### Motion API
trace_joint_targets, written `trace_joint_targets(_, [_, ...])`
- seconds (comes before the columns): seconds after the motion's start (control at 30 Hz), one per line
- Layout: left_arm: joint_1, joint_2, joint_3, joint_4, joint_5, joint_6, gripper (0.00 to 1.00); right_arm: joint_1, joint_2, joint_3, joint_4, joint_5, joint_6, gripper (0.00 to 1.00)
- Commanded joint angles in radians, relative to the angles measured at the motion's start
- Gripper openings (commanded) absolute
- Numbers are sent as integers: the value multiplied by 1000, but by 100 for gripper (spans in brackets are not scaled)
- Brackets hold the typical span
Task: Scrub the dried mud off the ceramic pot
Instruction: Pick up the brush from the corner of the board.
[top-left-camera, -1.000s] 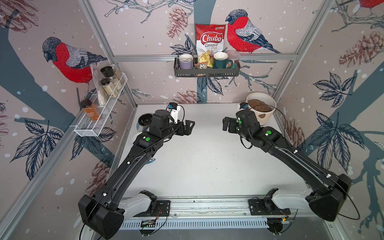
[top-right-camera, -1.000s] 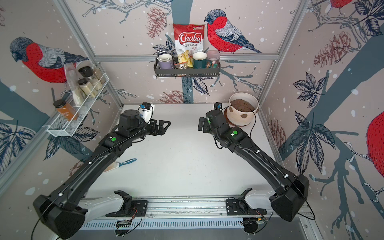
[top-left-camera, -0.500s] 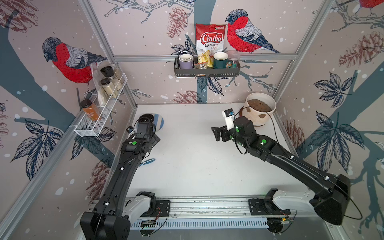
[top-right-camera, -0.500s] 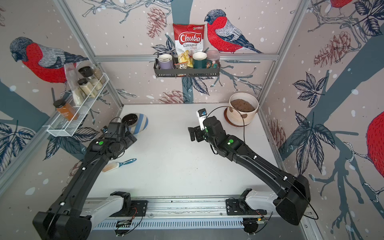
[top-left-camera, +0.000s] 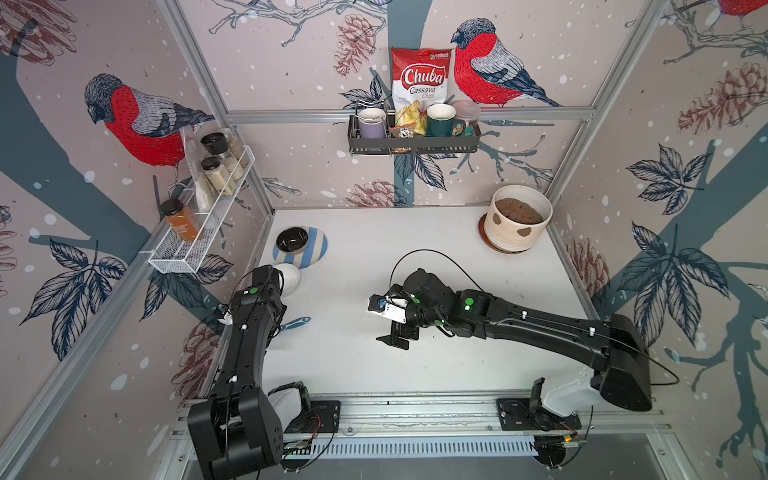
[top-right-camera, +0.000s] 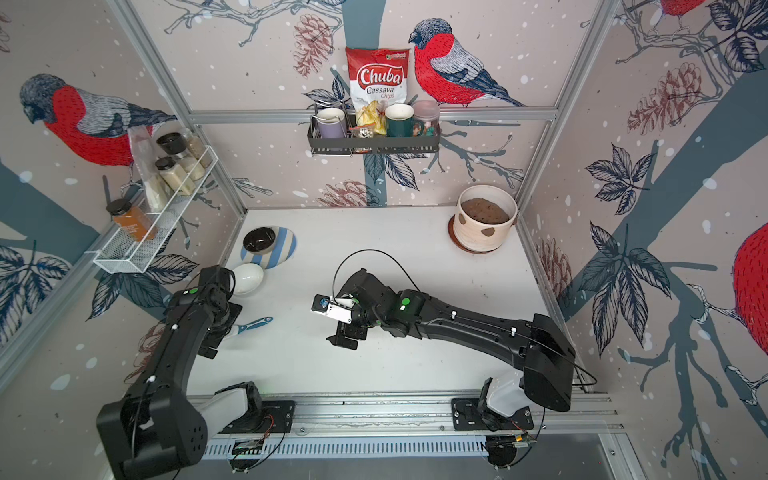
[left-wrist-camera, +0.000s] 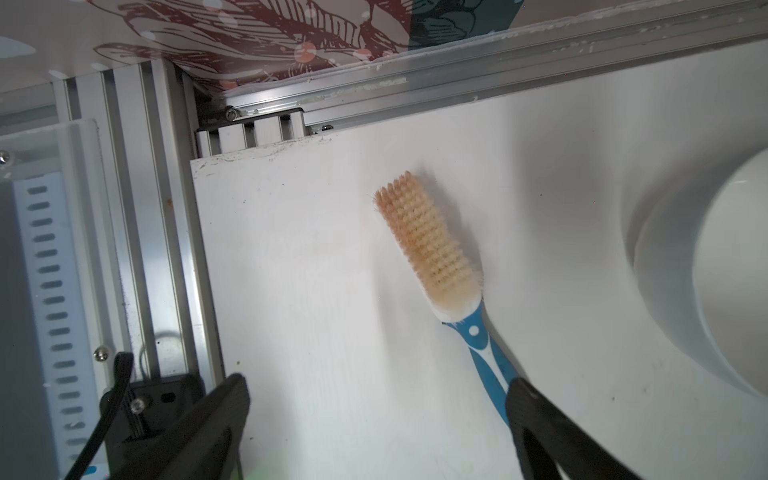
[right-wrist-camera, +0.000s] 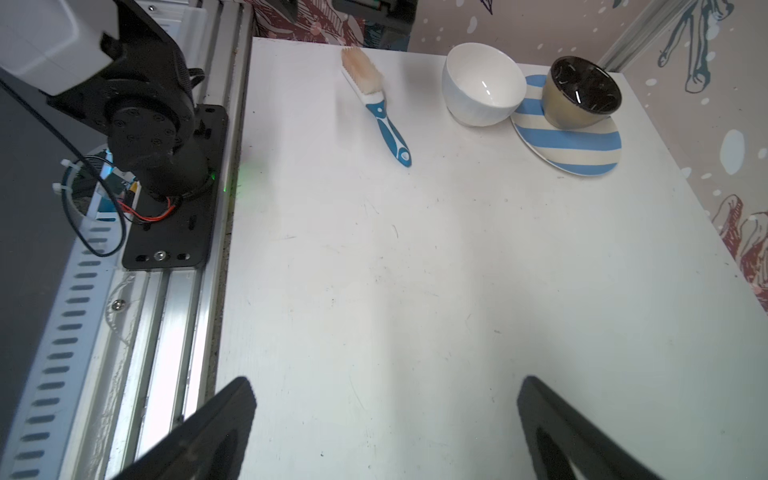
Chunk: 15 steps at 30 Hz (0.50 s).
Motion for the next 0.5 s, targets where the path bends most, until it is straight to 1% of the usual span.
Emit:
trace_joint_targets(0.0, [62, 58, 3, 78, 20, -27, 96, 3, -9, 9, 22, -46, 38, 99])
trace_joint_targets(0.1, [109, 102, -20, 149, 60, -65, 96, 3, -36, 0, 17, -28, 44, 99])
trace_joint_targets(0.17, [113, 117, -43, 195, 83, -103, 96, 2, -53, -14, 32, 1, 45, 99])
trace_joint_targets(0.23, [113, 132, -77, 281, 110, -140, 97, 0, -59, -19, 46, 27, 50, 99])
trace_joint_targets(0.3, [113, 153, -101, 367, 102, -189, 97, 0, -62, -13, 52, 46, 59, 99])
trace_joint_targets(0.37, [114, 185, -92, 400, 75, -199, 97, 0, -67, -18, 90, 54, 87, 99])
trace_joint_targets(0.47, [114, 228, -72, 403, 62, -214, 90, 0, -71, -31, 148, 31, 140, 99])
